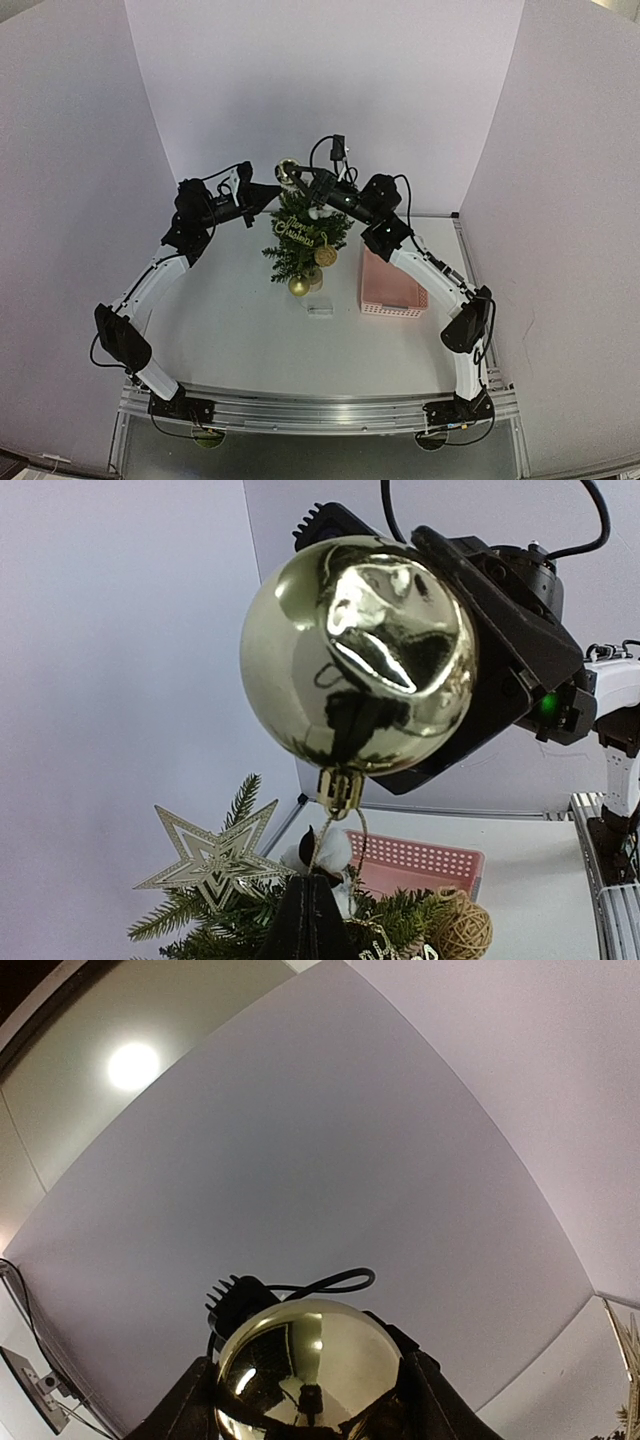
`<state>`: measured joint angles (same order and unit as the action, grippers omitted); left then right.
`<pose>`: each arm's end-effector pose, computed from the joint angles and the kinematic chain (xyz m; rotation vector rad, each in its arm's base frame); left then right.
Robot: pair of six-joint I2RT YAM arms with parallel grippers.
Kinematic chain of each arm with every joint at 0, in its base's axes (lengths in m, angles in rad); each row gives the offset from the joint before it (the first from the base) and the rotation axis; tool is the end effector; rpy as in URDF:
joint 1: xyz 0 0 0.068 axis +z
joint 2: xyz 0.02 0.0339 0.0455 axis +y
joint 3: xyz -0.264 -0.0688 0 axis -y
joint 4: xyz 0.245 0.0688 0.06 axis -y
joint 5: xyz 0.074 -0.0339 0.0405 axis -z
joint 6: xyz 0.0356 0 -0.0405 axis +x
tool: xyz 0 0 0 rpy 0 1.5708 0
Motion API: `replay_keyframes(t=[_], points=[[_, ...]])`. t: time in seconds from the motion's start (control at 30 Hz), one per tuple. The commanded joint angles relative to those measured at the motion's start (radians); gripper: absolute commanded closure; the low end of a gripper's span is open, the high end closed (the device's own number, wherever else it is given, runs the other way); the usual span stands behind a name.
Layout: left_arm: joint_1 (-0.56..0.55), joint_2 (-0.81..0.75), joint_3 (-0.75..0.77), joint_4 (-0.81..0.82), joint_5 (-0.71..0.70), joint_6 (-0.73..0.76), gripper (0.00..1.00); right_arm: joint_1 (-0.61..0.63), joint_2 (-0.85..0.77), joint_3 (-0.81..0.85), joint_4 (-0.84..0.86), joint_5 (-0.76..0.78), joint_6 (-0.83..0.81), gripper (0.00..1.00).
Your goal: Decorate the small christmas tree
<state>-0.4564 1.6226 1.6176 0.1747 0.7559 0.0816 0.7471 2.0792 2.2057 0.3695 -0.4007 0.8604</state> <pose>0.3280 -0.1883 0.4528 0.9781 1.1401 -0.8304 0.3412 0.3349 0.4854 -0.3425 1.2288 1.6291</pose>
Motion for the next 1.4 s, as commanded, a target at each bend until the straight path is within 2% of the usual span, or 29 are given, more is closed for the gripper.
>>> replay_keyframes(t=[0.0,0.27,0.53,0.6,0.7,0.8,0.9,1.03,1.2,1.37], points=[[0.006,-0.022,0.03,0.018,-0.02,0.017,1.0,0.004,-0.014,-0.018,0.039,0.001,-0.019,0.78],[0.022,-0.049,0.026,0.032,-0.024,0.012,1.0,0.002,-0.039,-0.085,0.042,0.018,-0.025,0.78],[0.042,-0.085,0.01,-0.048,-0.038,0.064,1.0,-0.002,-0.068,-0.124,0.048,0.026,-0.029,0.77],[0.045,-0.089,0.01,-0.048,-0.042,0.067,1.0,-0.002,-0.066,-0.128,0.048,0.028,-0.026,0.72],[0.046,-0.094,0.015,-0.054,-0.044,0.078,1.0,-0.002,-0.057,-0.124,0.049,0.024,-0.012,0.6],[0.047,-0.099,0.016,-0.081,-0.05,0.104,1.0,-0.002,-0.052,-0.113,0.048,0.014,-0.005,0.41],[0.049,-0.107,0.017,-0.089,-0.05,0.118,1.0,-0.002,-0.051,-0.106,0.047,0.012,-0.01,0.31],[0.051,-0.126,0.017,-0.11,-0.048,0.154,1.0,-0.002,-0.053,-0.099,0.046,0.009,-0.025,0.25],[0.054,-0.163,0.004,-0.165,-0.047,0.238,1.0,-0.002,-0.047,-0.081,0.046,0.005,-0.029,0.24],[0.055,-0.208,-0.02,-0.276,-0.078,0.421,1.0,-0.001,-0.038,-0.052,0.039,-0.019,-0.031,0.24]])
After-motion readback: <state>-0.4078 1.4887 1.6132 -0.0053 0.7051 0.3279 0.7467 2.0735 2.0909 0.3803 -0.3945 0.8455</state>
